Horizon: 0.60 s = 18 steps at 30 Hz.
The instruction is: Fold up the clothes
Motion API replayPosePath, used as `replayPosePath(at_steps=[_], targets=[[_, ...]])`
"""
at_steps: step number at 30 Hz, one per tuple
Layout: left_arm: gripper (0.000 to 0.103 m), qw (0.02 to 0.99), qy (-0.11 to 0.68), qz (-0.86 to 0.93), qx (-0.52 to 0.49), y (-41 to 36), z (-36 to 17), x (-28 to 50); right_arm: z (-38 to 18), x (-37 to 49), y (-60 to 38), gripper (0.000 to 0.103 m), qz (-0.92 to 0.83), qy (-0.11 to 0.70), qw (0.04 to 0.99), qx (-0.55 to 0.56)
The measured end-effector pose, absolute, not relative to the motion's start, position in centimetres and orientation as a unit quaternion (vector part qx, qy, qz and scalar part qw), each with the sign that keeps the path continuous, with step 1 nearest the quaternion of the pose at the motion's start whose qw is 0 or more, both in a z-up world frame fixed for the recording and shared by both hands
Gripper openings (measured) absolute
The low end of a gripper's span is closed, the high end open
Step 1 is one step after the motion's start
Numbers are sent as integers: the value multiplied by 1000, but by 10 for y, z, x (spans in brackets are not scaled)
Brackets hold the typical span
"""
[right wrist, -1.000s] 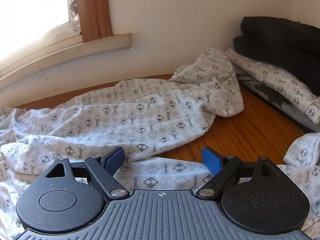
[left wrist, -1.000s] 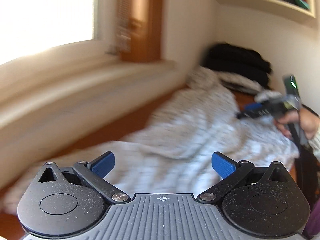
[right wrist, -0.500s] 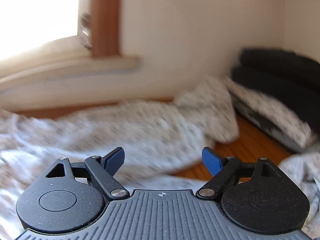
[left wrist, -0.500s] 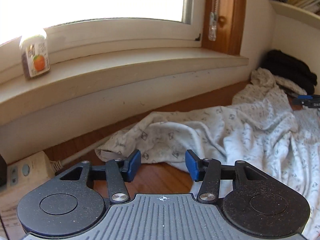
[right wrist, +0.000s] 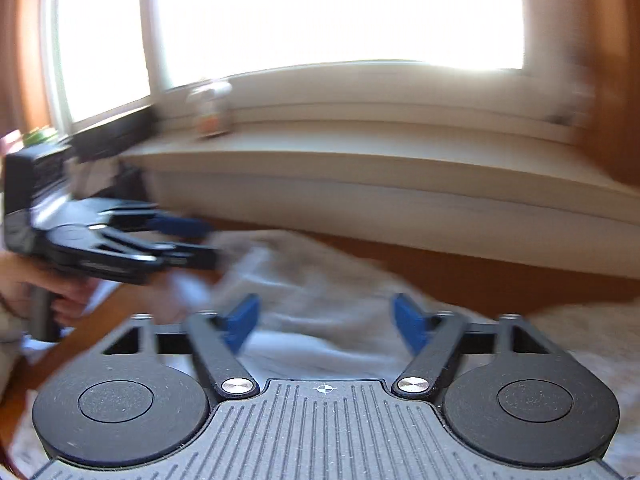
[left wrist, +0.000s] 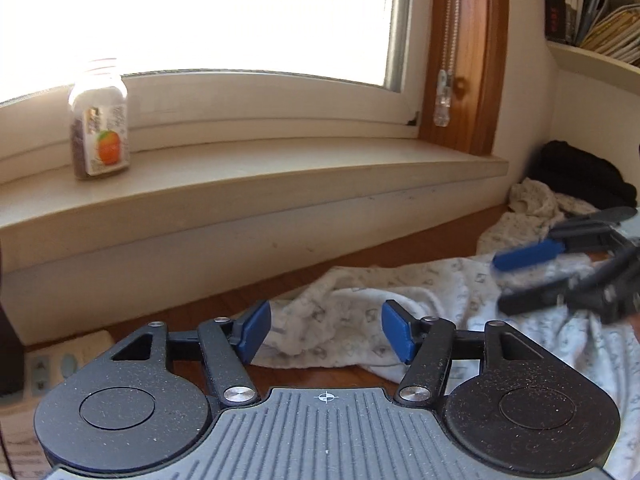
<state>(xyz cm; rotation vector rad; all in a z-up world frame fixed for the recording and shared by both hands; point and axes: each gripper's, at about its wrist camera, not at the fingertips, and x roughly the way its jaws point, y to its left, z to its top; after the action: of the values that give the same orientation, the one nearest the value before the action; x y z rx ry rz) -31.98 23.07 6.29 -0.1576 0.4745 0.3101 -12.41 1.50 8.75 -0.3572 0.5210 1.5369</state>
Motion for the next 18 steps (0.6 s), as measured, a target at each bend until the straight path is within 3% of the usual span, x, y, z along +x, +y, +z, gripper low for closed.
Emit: replayPosePath(at_steps=[2,9,11,14,18], targets=[[66,956,233,157,-83,234,63,-322,85,-145,30,50,707,243,643,-168],[66,956,228,161,-94,243,64,-330,56,-170,64,51,693,284,625,-220],[66,956,230,155,-94,242,64,-331,54,-166,63,19,695,283,624,-218],[68,956,236,147,-92,241,62,-331,66,-151,50,6,698,268,637,-188],[71,956,250,127,-83,237,59,-329,83,-119,15,3,689,254,663,-146]])
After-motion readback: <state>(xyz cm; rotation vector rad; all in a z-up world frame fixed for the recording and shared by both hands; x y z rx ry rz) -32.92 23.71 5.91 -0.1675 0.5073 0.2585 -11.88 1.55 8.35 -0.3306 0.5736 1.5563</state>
